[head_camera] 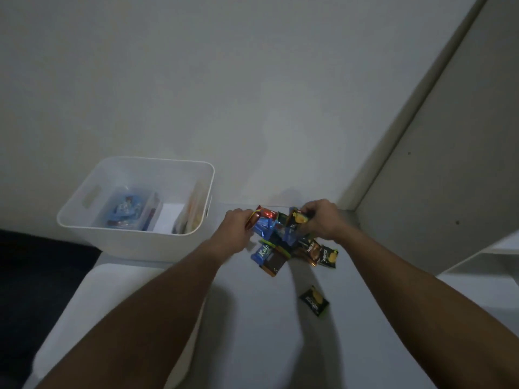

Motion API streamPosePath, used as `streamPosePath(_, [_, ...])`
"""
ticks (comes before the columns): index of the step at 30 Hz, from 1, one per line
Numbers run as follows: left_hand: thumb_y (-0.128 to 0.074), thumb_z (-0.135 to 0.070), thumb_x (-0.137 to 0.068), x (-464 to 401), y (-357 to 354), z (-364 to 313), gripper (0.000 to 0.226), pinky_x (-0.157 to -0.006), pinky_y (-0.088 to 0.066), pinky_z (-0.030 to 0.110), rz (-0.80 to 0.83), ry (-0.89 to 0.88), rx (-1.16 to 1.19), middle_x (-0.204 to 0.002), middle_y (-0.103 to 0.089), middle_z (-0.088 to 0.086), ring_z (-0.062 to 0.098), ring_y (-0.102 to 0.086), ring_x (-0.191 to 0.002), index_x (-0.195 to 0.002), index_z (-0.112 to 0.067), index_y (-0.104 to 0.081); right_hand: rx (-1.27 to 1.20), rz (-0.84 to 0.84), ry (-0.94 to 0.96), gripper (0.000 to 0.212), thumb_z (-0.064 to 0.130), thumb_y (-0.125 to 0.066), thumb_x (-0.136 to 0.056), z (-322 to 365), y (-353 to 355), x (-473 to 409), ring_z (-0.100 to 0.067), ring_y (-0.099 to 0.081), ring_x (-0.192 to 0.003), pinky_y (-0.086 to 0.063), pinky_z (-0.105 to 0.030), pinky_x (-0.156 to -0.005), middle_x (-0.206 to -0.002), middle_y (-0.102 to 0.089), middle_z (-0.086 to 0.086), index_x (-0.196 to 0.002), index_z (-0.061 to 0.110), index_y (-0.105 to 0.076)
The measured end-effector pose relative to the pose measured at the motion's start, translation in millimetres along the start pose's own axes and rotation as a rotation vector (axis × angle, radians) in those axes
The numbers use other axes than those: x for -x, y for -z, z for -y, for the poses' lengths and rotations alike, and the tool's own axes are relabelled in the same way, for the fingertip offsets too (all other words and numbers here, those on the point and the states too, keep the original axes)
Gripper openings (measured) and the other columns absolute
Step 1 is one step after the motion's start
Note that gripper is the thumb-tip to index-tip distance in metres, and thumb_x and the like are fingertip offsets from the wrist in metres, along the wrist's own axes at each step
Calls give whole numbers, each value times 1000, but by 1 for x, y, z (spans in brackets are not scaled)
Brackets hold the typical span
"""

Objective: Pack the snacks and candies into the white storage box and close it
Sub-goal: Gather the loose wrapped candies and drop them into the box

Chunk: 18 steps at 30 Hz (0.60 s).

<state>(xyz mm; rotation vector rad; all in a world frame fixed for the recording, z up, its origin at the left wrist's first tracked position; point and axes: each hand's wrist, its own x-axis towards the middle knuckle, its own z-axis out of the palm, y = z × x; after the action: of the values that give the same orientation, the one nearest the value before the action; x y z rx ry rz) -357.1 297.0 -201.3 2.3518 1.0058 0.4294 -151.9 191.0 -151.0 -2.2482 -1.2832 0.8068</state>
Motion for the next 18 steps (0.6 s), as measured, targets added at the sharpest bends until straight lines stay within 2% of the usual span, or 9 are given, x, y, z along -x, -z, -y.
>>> streamPosePath(3, [-67, -6, -79, -5, 39, -8, 22, -80, -46, 33, -2, 61, 22, -98, -65, 15, 29, -61, -92, -101, -6, -66, -13, -17, 55, 30, 13, -90, -59, 38, 18, 1, -22, -67, -73, -59, -34, -62, -85, -72, -11, -80, 7, -70])
streamPosePath(5, [-67, -5, -80, -6, 65, -10, 24, -83, -47, 33, -28, 88, 68, -101, -67, 14, 27, -62, -94, -103, -6, -65, -47, -27, 95, 33, 9, -89, -60, 65, 29, 0, -23, -67, -72, -61, -38, -66, -88, -72, -16, -85, 1, -70])
streamPosePath(11, [-66, -7, -80, 7, 140, 10, 25, -74, -35, 22, -146, 192, 18, -105, -68, 11, 28, -61, -99, -105, -9, -66, -93, -14, 237, 30, 9, -87, -64, 154, 29, -4, -25, -69, -86, -61, -36, -71, -93, -70, -11, -88, 8, -70])
streamPosePath(18, [-67, -8, -78, 29, 180, 71, 24, -76, -43, 27, -165, 408, 17, -100, -69, 14, 30, -63, -94, -101, -10, -66, -87, -2, 278, 37, 16, -92, -55, 236, -34, -29, -24, -69, -84, -62, -41, -70, -94, -70, -11, -86, 11, -72])
